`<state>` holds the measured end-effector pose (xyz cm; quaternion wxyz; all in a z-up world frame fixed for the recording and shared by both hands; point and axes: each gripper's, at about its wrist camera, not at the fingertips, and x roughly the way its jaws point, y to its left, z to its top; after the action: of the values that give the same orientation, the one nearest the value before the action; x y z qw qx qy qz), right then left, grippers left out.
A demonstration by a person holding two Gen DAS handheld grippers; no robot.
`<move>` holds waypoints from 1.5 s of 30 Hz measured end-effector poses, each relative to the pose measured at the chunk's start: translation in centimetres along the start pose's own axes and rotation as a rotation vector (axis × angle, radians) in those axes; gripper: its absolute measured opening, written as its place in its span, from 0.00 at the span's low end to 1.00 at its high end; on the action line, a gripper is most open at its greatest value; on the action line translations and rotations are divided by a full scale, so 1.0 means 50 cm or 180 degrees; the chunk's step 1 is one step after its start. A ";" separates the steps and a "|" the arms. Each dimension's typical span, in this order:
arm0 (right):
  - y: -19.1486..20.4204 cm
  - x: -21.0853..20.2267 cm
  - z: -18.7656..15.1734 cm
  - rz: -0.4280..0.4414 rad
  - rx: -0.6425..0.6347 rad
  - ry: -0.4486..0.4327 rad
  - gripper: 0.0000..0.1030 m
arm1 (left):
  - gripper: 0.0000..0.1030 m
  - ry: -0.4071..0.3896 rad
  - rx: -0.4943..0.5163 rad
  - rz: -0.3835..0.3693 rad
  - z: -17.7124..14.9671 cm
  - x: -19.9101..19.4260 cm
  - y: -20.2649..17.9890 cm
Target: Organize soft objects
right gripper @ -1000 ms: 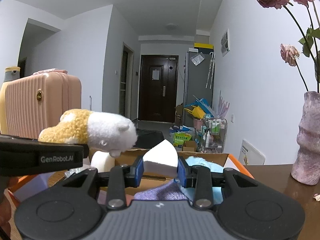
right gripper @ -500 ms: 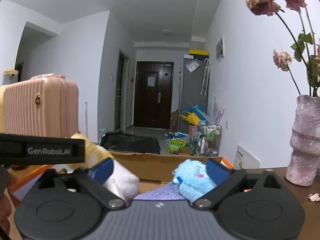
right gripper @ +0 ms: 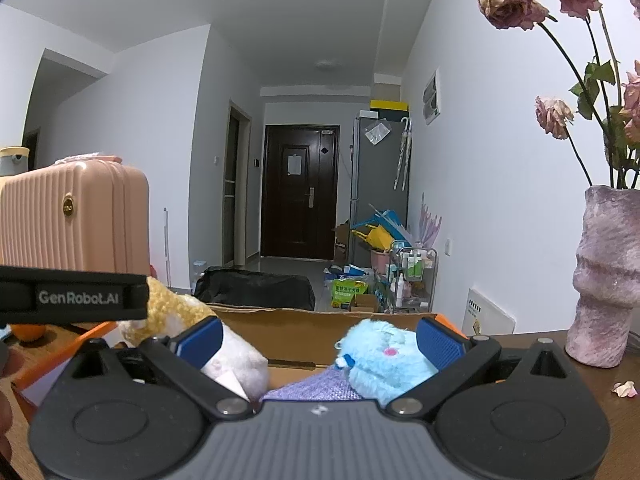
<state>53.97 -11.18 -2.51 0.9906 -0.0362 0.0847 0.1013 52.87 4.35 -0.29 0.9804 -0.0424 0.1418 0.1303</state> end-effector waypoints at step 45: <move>-0.023 -0.507 -0.068 -0.0138 -0.0042 -0.0075 1.00 | 1.00 -0.0059 -0.0058 -0.0021 -0.093 -0.467 0.120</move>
<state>29.18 -17.54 -1.34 0.9932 -0.0434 0.0716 0.0807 28.41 3.91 1.74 0.9816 -0.0506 0.1313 0.1287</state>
